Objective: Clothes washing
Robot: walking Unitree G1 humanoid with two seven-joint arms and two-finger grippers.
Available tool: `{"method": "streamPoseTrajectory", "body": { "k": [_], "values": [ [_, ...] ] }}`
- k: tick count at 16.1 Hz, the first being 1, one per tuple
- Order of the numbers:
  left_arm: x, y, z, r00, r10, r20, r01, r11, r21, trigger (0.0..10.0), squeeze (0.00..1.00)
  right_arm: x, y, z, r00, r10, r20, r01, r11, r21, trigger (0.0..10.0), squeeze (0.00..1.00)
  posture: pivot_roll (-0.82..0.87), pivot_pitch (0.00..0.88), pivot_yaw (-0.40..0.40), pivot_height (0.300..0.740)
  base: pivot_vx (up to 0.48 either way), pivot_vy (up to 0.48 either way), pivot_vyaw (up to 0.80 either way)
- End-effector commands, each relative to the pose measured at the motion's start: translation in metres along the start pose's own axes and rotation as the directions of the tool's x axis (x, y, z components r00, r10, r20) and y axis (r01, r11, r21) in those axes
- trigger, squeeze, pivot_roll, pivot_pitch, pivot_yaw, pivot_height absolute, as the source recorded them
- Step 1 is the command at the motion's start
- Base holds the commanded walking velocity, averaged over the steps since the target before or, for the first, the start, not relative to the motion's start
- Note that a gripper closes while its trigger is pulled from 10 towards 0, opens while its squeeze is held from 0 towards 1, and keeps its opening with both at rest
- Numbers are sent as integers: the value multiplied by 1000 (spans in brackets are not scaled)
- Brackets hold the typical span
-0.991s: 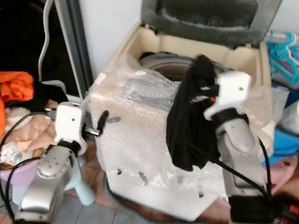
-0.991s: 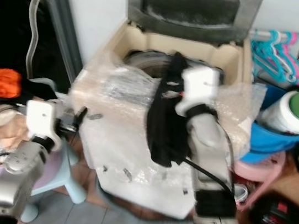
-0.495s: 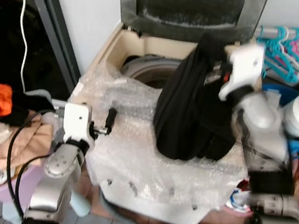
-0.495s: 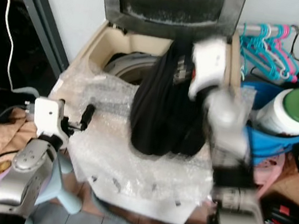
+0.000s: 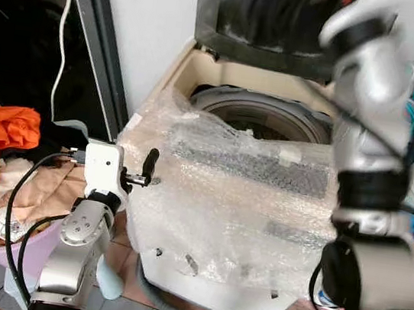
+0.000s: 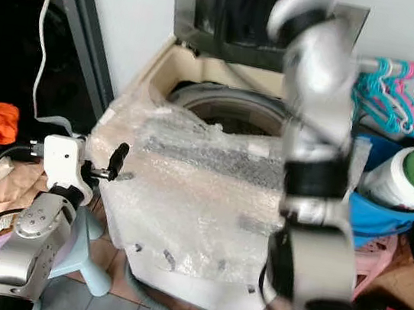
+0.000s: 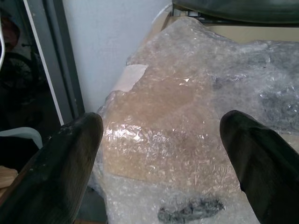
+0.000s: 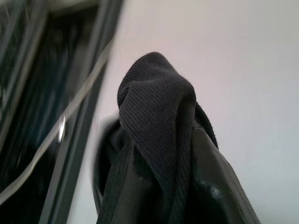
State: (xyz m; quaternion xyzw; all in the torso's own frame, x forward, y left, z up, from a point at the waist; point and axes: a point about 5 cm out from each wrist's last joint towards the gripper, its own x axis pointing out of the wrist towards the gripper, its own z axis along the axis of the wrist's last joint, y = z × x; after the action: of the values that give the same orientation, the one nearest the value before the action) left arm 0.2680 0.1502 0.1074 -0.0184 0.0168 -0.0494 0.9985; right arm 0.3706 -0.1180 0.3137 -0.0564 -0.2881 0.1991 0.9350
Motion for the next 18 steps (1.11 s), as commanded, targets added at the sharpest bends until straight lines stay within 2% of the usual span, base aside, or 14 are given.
{"method": "streamPoseTrajectory", "body": {
  "k": [1,3,4,5,6,8,10,13,14,15,16,18],
  "values": [
    [0,1,0,1000,7,-8,-7,1000,19,10000,0,-11,5,-30,990,-7,-144,11,1000,28,10000,0,-11,0,42,740,0,0,0],
    [1,1,1,1000,7,-9,-7,999,31,10000,0,-30,9,-57,961,-42,-275,74,992,106,10000,12,-13,0,47,740,0,0,0],
    [1,0,2,1000,7,-11,-7,999,35,10000,0,-33,10,-61,955,-51,-294,92,987,130,10000,12,-13,0,47,740,0,0,0],
    [2,0,1,1000,19,-23,-18,998,54,10000,0,-41,9,-66,944,-64,-323,116,983,143,10000,1000,-19,0,51,740,0,0,0],
    [3,0,0,999,36,-38,-32,996,78,10000,0,-51,7,-72,927,-83,-365,147,977,152,10000,1000,-22,0,55,740,0,0,0],
    [4,-1,0,999,35,-37,-33,997,73,10000,0,-62,3,-74,919,-92,-382,157,977,142,10000,1000,-34,0,61,740,0,0,0],
    [5,-2,0,999,36,-35,-34,997,65,10000,0,-66,2,-72,920,-90,-382,157,977,147,10000,1000,-34,0,61,740,0,0,0],
    [4,-2,-5,997,48,-64,-43,996,76,10000,0,-77,8,-72,911,-17,-411,99,979,179,10000,1000,-44,0,66,740,0,0,0],
    [2,-2,-8,996,46,-80,-40,996,75,10000,0,-89,17,-80,857,79,-509,12,985,172,10000,1000,-44,0,66,740,0,0,0],
    [1,-2,-9,995,45,-85,-38,996,78,10000,0,-95,20,-84,826,115,-552,-23,985,169,10000,1000,-44,0,66,740,0,0,0],
    [-2,-4,-11,996,18,-91,-12,998,68,10000,0,-108,24,-85,783,181,-595,-87,979,183,10000,1000,-47,0,68,740,0,0,0],
    [-6,-6,-14,995,-9,-103,15,998,60,10000,0,-122,21,-77,795,196,-574,-144,980,136,10000,1000,-56,0,69,740,0,0,0]
  ]
}}
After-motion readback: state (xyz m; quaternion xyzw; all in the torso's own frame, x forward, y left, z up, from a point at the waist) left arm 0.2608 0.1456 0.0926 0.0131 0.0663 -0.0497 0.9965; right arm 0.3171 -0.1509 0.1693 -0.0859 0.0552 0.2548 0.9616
